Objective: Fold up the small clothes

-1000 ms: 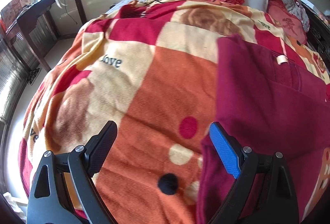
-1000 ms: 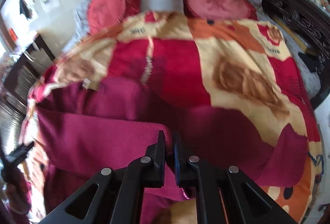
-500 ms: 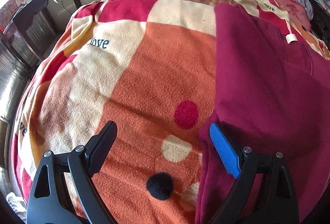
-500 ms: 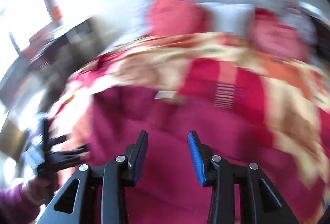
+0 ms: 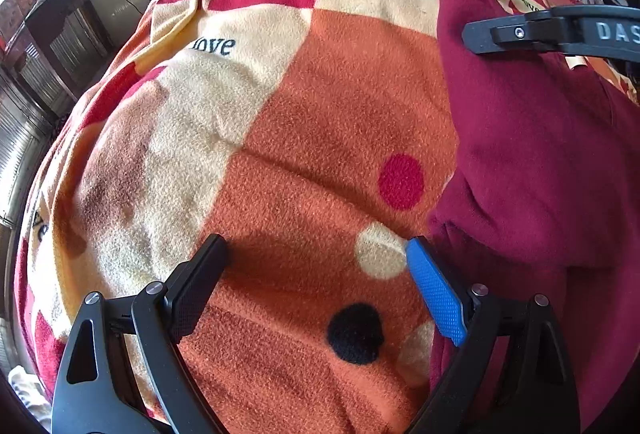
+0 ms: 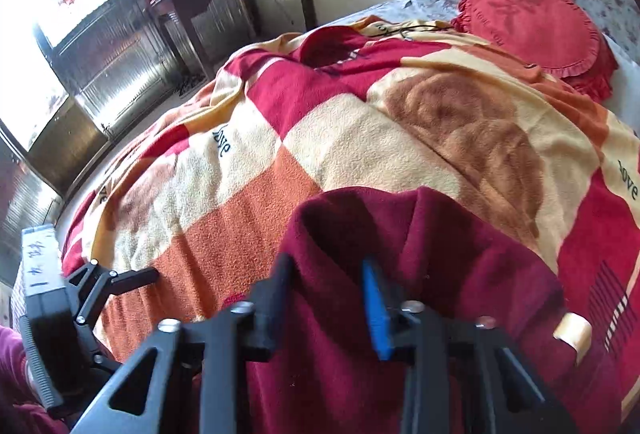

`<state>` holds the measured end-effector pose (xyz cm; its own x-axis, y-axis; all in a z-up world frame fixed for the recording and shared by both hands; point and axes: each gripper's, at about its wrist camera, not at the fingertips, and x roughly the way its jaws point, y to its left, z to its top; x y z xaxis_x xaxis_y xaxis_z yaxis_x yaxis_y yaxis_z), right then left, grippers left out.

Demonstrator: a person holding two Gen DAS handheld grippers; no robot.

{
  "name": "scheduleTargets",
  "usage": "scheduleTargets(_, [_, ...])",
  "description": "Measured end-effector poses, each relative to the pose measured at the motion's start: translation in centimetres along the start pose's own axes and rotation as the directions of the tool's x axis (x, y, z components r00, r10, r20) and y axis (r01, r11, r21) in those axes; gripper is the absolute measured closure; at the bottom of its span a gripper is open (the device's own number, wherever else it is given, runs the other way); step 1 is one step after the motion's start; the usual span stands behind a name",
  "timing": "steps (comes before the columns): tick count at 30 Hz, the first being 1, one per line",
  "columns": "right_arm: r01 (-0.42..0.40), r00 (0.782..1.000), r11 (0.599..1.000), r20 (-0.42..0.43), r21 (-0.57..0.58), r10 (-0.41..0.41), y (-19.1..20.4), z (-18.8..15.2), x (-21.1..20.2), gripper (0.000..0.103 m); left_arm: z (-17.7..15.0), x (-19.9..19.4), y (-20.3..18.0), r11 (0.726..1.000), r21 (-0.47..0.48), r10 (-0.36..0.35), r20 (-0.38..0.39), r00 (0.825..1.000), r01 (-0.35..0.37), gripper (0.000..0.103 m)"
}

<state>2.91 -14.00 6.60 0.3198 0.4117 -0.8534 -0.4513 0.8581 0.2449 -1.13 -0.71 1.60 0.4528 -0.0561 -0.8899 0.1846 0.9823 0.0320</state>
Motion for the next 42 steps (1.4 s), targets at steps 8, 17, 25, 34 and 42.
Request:
scheduleTargets(8, [-0.055, 0.998, 0.998, 0.043, 0.041, 0.053, 1.0, 3.0, 2.2, 0.099, 0.5, -1.9, 3.2, 0.999, -0.051, 0.003, 0.039, 0.999, -0.001, 0.012])
scheduleTargets(17, [-0.064, 0.996, 0.997, 0.063, 0.050, 0.060, 2.1, 5.1, 3.6, 0.099, 1.3, -2.2, 3.9, 0.994, -0.112, -0.009, 0.039, 0.999, 0.014, 0.012])
scheduleTargets(25, [0.024, 0.991, 0.990, 0.125, 0.142, -0.042, 1.0, 0.2, -0.5, 0.066, 2.4, -3.5, 1.4, 0.997, -0.047, -0.059, 0.093, 0.994, 0.064, 0.012])
scheduleTargets(34, [0.347, 0.926, 0.892, 0.042, 0.290, -0.374, -5.8, -15.5, -12.8, 0.066, 3.8, -2.2, -4.0, 0.993, 0.053, -0.112, 0.089, 0.990, 0.108, 0.012])
scheduleTargets(42, [0.432, 0.885, 0.790, -0.035, 0.434, -0.464, -10.8, -22.8, -13.7, 0.067, 3.3, -0.8, -6.6, 0.991, 0.132, -0.045, 0.060, 0.997, 0.036, 0.012])
